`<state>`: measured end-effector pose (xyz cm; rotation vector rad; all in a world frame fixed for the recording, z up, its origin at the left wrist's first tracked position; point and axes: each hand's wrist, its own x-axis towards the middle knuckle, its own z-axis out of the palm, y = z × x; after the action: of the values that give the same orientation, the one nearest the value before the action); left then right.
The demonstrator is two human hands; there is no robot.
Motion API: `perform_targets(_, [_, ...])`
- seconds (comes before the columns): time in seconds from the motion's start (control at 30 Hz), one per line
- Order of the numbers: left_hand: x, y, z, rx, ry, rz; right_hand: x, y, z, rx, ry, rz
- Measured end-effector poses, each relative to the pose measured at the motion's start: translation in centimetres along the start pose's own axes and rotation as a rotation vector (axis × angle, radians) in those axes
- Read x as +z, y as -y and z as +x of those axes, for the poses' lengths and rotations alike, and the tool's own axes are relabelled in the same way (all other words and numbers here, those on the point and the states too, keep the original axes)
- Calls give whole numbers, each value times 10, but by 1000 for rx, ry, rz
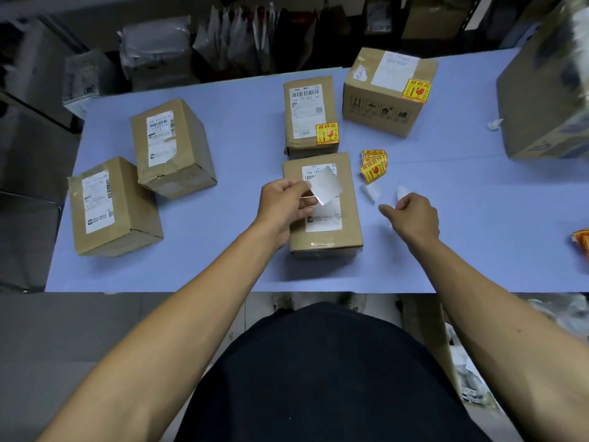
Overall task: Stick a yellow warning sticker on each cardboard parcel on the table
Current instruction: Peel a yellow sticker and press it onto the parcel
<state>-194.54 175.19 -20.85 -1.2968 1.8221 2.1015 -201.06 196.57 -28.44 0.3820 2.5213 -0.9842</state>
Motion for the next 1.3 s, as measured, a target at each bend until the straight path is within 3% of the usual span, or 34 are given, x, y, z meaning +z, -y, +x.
perform_targets(0.13, [-1, -6, 2, -137, 75, -105, 3, 20, -9, -138, 24, 177])
perform_targets(0.23, [-3, -13, 0, -352, 235, -229, 5, 48, -20, -333, 268, 392])
perform_targets(0.3, [-5, -15, -1, -438, 307, -239, 4, 65, -28, -362, 467, 543])
perform_targets(0.4, [-10, -12, 0, -489, 343, -241, 4, 78, -34, -384, 563, 609])
perform_targets(0.6, [-15, -8, -2, -473, 423, -319, 4, 82, -37, -258, 644, 789])
perform_targets(0.77, [-15, 1, -7, -457, 447, -432, 0, 91, -39, -89, 615, 1044])
perform_targets(0.87, [-16, 5, -2, -335, 316, -285, -5, 93, -38, -95, 530, 812])
perform_targets(0.97, [-17, 3, 1, -143, 279, -63, -7, 88, -38, -100, 553, 547])
perform_targets(1.13, [-16, 1, -2, -41, 334, 222, -14, 78, -41, -78, 606, 436])
perform_targets(1.3, [-6, 9, -4, -21, 310, 325, -11, 65, -46, -60, 478, 331])
